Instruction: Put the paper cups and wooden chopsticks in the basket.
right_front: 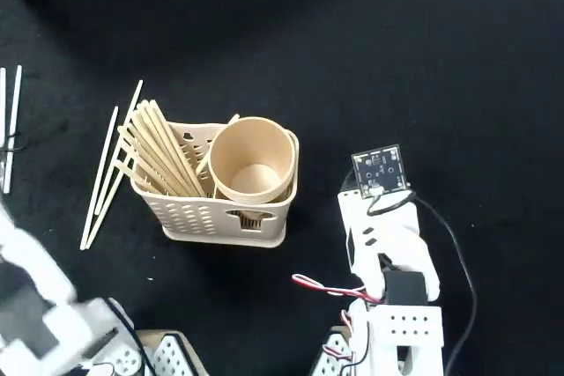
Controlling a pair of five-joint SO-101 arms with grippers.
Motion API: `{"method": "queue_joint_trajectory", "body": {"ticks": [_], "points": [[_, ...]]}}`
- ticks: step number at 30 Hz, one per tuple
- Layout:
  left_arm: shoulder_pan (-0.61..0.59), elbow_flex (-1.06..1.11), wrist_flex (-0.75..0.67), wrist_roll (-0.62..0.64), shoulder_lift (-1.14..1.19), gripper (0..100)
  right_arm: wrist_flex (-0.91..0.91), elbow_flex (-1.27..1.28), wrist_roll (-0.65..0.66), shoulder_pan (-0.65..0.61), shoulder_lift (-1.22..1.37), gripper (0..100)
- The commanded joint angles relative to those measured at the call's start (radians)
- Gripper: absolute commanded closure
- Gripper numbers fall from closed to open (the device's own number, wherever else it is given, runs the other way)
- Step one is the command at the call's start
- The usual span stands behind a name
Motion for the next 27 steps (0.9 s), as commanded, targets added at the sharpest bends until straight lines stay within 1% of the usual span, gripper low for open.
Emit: {"method": "queue_joint_trajectory", "body": {"ticks": [1, 11, 15, 20, 22, 26, 27], "points": [[0.03, -0.292, 0.048, -0.046, 0.331, 79, -0.003, -0.016, 0.008, -0.006, -0.01, 98.4], [0.039, -1.047, 0.33, -0.038, 0.911, 79, -0.006, -0.016, 0.008, -0.006, -0.01, 98.4], [0.039, -1.365, 0.47, -0.038, 1.1, 79, -0.008, -0.016, 0.008, -0.006, -0.01, 98.4], [0.039, -1.696, 0.615, -0.04, 1.303, 80, -0.008, -0.015, 0.008, -0.006, -0.01, 98.4], [0.039, -1.805, 0.655, -0.046, 1.378, 82, -0.008, -0.015, 0.008, -0.006, -0.01, 98.4], [0.039, -1.965, 0.667, -0.048, 1.521, 96, -0.006, -0.015, 0.008, -0.003, -0.01, 98.4], [0.041, -2.0, 0.675, -0.048, 1.556, 97, -0.005, -0.015, 0.008, -0.003, -0.01, 98.4]]}}
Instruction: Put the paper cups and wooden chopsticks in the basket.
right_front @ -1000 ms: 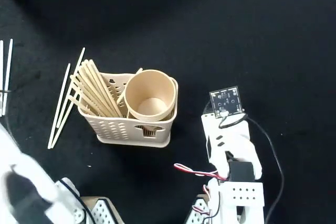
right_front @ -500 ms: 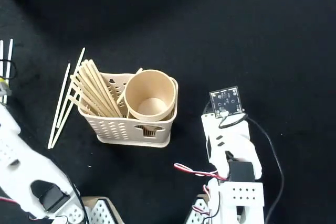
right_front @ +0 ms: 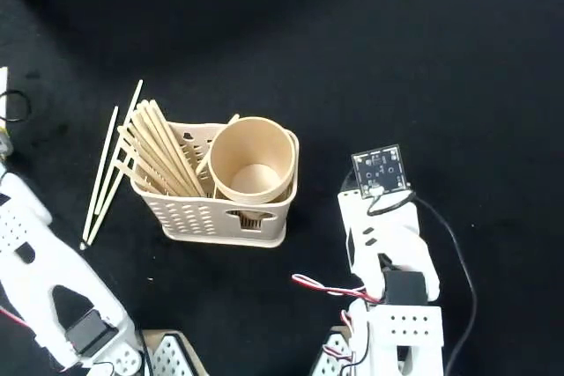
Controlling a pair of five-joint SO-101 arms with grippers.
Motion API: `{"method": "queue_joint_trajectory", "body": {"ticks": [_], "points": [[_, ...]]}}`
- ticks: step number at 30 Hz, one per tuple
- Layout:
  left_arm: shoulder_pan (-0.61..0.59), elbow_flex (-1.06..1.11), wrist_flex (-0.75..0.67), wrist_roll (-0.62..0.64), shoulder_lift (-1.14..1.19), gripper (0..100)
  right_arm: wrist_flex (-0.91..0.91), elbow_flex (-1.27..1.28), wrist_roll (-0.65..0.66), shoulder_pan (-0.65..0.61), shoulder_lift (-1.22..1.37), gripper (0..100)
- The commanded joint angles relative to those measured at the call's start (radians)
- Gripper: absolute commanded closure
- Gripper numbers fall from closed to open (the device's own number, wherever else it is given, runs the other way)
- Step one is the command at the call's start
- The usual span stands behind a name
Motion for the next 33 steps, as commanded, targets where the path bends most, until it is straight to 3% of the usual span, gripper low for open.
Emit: {"method": "queue_joint_trajectory", "body": {"ticks": [1, 11, 17, 28, 33], "points": [[0.008, -0.2, 0.025, -0.009, 0.12, 97, -0.005, -0.016, 0.008, -0.003, -0.01, 98.4], [0.041, -0.211, 0.216, -0.008, 0.138, 97, -0.003, -0.018, 0.008, -0.005, -0.01, 98.4], [0.031, -0.148, 0.218, 0.071, 0.029, 97, -0.003, -0.018, 0.008, -0.003, -0.01, 98.5], [0.051, 0.625, 0.216, 0.071, -0.511, 97, -0.003, -0.018, 0.008, -0.006, -0.01, 98.5], [0.048, 0.868, 0.204, 0.068, -0.795, 97, -0.003, -0.018, 0.008, -0.003, -0.01, 98.5]]}}
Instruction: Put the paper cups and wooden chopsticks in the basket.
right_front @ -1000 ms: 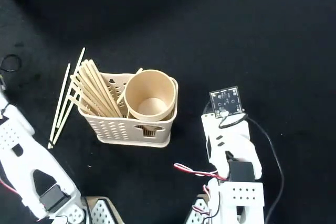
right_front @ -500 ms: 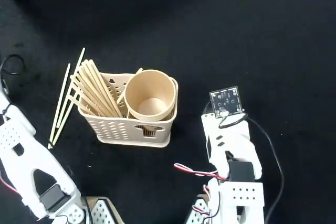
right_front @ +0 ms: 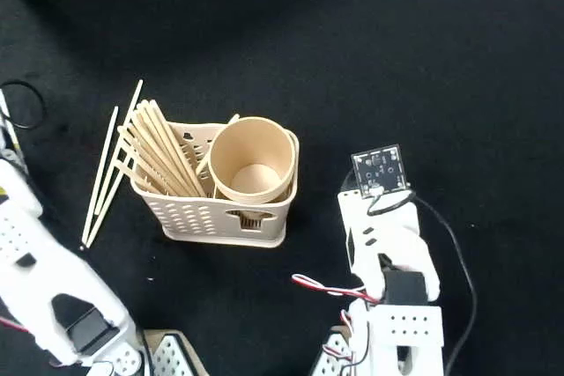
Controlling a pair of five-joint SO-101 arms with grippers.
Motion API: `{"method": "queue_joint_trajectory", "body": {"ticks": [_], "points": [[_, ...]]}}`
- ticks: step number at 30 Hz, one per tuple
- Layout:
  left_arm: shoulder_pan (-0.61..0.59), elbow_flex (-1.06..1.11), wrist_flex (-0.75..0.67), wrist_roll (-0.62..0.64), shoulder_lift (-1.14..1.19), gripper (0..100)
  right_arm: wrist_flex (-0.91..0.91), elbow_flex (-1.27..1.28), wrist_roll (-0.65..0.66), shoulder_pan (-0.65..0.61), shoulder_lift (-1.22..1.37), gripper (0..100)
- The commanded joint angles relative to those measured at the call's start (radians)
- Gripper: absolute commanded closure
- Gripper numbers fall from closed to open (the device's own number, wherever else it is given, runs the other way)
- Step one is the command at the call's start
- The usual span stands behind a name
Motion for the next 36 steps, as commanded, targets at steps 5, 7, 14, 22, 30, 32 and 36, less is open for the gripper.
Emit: {"method": "queue_joint_trajectory", "body": {"ticks": [5, 7, 14, 22, 30, 32, 36], "points": [[0.013, 0.367, -0.002, -0.048, -0.525, 97, -0.003, -0.018, 0.008, -0.003, -0.01, 98.5], [0.013, 0.455, -0.014, -0.064, -0.628, 97, -0.003, -0.018, 0.008, -0.003, -0.01, 98.5], [0.015, 0.846, -0.215, -0.064, -1.022, 97, -0.003, -0.018, 0.008, -0.003, -0.01, 98.5], [0.173, 1.259, -0.463, -0.072, -1.574, 97, -0.003, -0.018, 0.008, -0.003, -0.01, 98.5], [0.392, 1.293, -0.493, 0.112, -2.114, 97, -0.003, -0.016, 0.008, -0.003, -0.01, 98.5], [0.427, 1.3, -0.56, 0.206, -2.236, 97, -0.003, -0.016, 0.008, -0.003, -0.01, 98.5], [0.536, 1.345, -0.736, 0.29, -2.394, 97, -0.003, -0.018, 0.008, -0.003, -0.01, 98.5]]}}
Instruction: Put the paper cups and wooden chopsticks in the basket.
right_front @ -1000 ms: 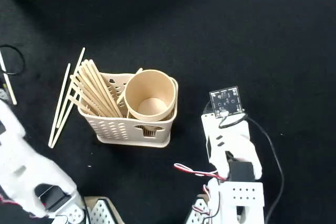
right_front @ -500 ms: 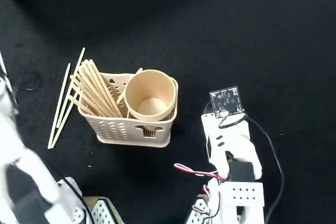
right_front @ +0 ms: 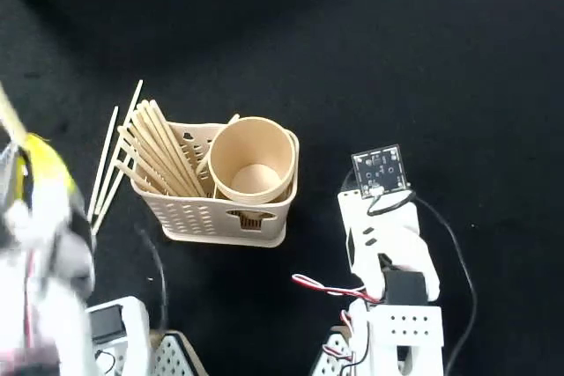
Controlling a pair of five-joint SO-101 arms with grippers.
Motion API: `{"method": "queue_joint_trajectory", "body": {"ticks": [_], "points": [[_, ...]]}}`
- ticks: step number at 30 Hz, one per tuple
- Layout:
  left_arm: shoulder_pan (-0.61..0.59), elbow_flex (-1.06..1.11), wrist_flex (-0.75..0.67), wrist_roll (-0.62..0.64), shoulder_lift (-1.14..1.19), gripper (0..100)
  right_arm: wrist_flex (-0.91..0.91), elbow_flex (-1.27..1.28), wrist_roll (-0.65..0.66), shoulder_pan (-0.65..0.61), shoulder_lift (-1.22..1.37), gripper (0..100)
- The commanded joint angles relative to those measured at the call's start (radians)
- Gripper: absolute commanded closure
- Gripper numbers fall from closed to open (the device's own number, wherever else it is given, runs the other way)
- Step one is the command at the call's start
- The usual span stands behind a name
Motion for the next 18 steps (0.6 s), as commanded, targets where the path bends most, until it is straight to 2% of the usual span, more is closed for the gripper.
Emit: {"method": "queue_joint_trajectory", "body": {"ticks": [1, 4, 9, 18], "points": [[0.145, 0.062, -0.193, 0.081, -0.164, 97, -0.003, -0.018, 0.008, -0.003, -0.01, 98.5], [0.265, 0.188, -0.262, 0.08, -0.189, 97, -0.003, -0.018, 0.008, -0.002, -0.01, 98.5], [0.39, 0.412, -0.328, 0.089, -0.199, 97, -0.003, -0.019, 0.008, -0.002, -0.01, 98.5], [0.458, 0.639, -0.422, 0.089, -0.201, 97, -0.003, -0.019, 0.031, -0.002, -0.01, 98.5]]}}
